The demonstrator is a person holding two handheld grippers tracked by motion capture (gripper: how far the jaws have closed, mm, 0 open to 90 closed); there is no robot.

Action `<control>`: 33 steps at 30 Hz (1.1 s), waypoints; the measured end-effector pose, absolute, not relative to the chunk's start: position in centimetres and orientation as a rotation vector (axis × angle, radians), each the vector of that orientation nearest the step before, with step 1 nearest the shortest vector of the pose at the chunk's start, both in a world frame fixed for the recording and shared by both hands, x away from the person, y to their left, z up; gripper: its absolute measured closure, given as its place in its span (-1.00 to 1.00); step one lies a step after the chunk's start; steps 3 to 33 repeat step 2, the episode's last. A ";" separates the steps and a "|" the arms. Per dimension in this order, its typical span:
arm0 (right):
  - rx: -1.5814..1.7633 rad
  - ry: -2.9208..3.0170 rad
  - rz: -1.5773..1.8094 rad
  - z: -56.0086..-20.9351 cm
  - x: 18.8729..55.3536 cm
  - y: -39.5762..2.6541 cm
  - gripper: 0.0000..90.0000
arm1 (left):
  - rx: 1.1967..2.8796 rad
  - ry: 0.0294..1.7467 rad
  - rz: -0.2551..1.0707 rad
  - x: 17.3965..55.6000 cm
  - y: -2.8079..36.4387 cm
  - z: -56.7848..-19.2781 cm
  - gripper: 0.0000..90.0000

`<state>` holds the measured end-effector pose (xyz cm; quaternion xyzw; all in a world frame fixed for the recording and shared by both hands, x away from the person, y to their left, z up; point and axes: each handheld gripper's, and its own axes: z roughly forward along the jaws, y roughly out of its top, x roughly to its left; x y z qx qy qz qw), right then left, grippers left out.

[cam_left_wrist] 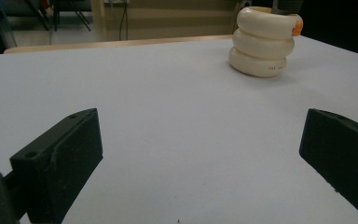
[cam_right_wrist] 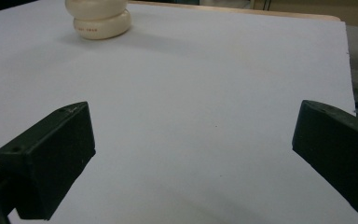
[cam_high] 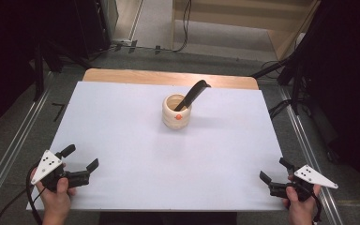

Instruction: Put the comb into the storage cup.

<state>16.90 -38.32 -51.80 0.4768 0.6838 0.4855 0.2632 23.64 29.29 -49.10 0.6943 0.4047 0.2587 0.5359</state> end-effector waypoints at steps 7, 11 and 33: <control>1.283 1.839 1.293 -51.7 17.1 -38.2 -1.00 | 1.647 0.967 0.605 23.7 29.4 -49.1 -1.00; 1.283 1.839 1.293 -51.7 17.1 -38.2 -1.00 | 1.647 0.967 0.605 23.7 29.4 -49.1 -1.00; 1.283 1.839 1.293 -51.7 17.1 -38.2 -1.00 | 1.647 0.967 0.605 23.7 29.4 -49.1 -1.00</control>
